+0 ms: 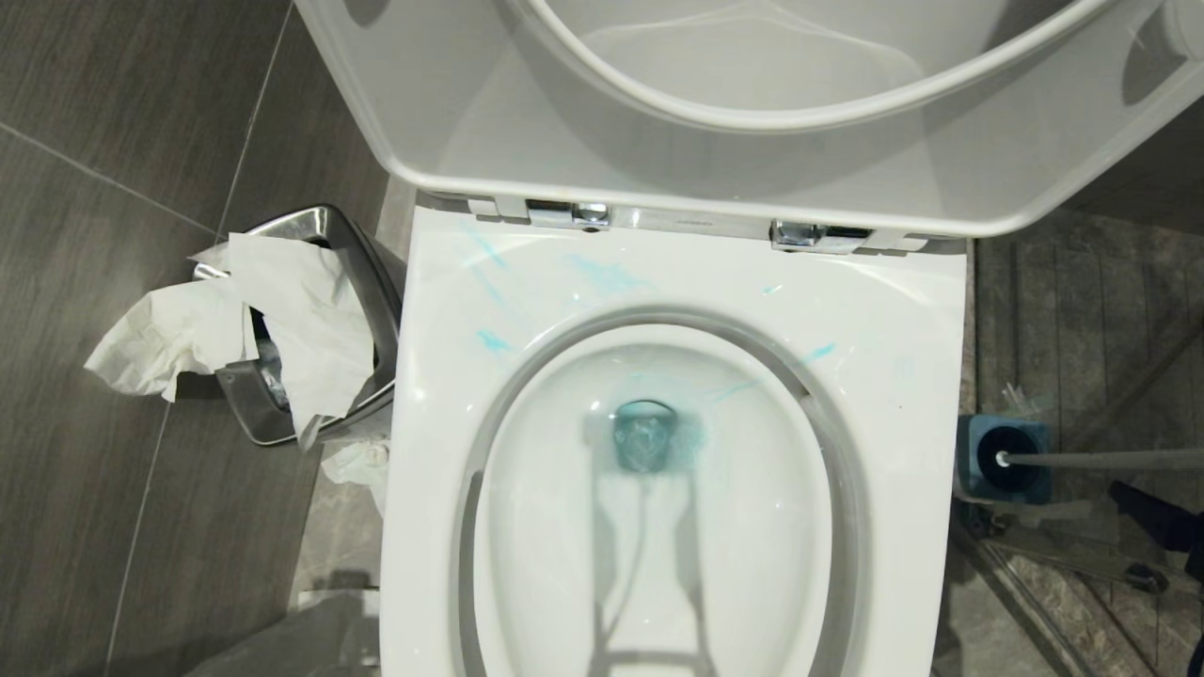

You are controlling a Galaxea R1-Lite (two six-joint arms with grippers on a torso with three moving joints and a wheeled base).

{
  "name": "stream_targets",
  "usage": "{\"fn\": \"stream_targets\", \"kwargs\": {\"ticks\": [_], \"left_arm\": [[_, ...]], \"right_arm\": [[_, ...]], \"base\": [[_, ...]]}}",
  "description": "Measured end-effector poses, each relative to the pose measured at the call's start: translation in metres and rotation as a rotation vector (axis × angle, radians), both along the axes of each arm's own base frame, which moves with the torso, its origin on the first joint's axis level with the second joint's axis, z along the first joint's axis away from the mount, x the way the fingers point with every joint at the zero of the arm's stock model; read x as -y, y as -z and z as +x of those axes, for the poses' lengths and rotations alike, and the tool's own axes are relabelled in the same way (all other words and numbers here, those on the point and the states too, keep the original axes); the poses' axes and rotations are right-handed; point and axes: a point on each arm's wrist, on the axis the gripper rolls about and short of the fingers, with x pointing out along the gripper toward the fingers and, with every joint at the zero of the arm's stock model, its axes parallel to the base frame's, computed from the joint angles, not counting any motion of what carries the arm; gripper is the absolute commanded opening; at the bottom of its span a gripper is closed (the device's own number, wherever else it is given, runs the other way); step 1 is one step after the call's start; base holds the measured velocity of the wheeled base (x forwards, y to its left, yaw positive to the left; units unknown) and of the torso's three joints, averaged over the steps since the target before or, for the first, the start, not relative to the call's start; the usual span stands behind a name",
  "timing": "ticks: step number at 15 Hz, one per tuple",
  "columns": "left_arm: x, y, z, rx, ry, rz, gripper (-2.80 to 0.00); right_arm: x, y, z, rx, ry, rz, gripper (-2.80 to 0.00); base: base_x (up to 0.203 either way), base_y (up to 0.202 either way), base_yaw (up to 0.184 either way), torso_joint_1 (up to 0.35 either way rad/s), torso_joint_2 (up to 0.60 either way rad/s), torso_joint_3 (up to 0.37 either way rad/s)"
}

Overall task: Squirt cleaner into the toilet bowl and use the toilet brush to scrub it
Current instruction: Scrub the toilet bowl

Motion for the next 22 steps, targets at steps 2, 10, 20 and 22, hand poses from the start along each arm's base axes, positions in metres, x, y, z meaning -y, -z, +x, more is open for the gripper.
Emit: {"fn": "stream_targets", "kwargs": {"ticks": [2, 10, 20, 22], "left_arm": [[0.000, 0.000, 0.000, 0.000, 0.000, 0.000, -2.80], [0.000, 0.000, 0.000, 0.000, 0.000, 0.000, -2.80], [0.000, 0.000, 0.000, 0.000, 0.000, 0.000, -2.80], [0.000, 0.000, 0.000, -0.001, 0.000, 0.000, -2.80]], "right_arm": [[0.001, 0.001, 0.006, -0.010, -0.014, 0.006, 0.00], [0.012, -0.006, 0.032, 0.057, -0.031, -0.031, 0.00], [0.007, -0.013, 0.038, 0.129, -0.065, -0.068, 0.00], [0.007, -0.013, 0.039, 0.137, -0.067, -0.074, 0.00]], "base": [[0.000, 0.000, 0.000, 0.000, 0.00, 0.000], [0.000, 0.000, 0.000, 0.000, 0.00, 0.000], [0.000, 0.000, 0.000, 0.000, 0.00, 0.000], [0.000, 0.000, 0.000, 0.000, 0.00, 0.000]]}}
